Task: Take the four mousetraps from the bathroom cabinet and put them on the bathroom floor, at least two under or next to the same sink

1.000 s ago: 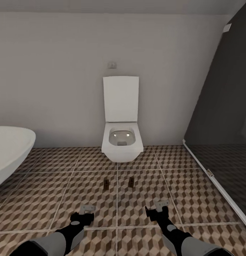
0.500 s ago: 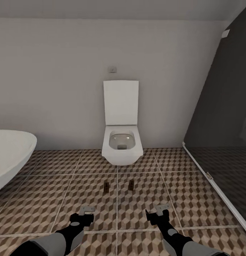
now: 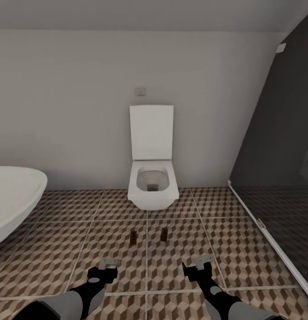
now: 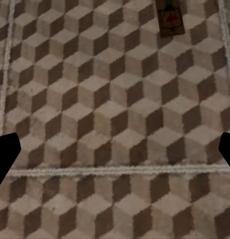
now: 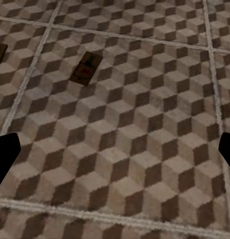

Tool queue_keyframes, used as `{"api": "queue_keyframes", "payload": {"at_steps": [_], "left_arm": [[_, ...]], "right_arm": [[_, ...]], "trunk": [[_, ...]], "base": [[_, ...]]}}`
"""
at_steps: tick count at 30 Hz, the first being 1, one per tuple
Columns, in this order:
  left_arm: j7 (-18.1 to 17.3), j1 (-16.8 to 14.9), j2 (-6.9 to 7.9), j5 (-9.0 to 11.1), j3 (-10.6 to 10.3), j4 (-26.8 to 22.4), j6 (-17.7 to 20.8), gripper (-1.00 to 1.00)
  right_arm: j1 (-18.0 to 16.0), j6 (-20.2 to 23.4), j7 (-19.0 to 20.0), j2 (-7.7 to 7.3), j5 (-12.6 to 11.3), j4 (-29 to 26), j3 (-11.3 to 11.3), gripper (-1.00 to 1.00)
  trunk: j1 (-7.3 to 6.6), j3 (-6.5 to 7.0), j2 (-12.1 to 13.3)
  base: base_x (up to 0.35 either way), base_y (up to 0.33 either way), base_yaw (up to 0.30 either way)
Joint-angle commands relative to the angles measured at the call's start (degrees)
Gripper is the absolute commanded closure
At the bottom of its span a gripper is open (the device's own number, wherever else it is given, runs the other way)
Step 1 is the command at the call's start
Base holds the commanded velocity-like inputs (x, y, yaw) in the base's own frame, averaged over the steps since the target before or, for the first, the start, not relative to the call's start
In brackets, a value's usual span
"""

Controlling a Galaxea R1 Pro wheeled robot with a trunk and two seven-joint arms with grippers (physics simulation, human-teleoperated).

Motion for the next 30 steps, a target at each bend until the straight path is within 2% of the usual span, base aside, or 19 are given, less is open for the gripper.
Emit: {"api": "queue_keyframes", "payload": {"at_steps": [1, 30], "left_arm": [[0.06, -0.08, -0.07, 0.42, -0.48, 0.28, -0.37, -1.0], [0.06, -0.01, -0.24, 0.42, -0.48, 0.35, -0.37, -1.0]], "right_arm": [[-0.04, -0.18, -0.15, 0.02, -0.54, 0.07, 0.51, -1.0], [-0.04, -0.18, -0.16, 0.03, -0.54, 0.1, 0.51, -1.0]], "trunk": [[-0.24, 0.14, 0.39], [-6.6, 5.34, 12.03]], "base": [[0.0, 0.0, 0.0], [0.0, 0.0, 0.0]]}}
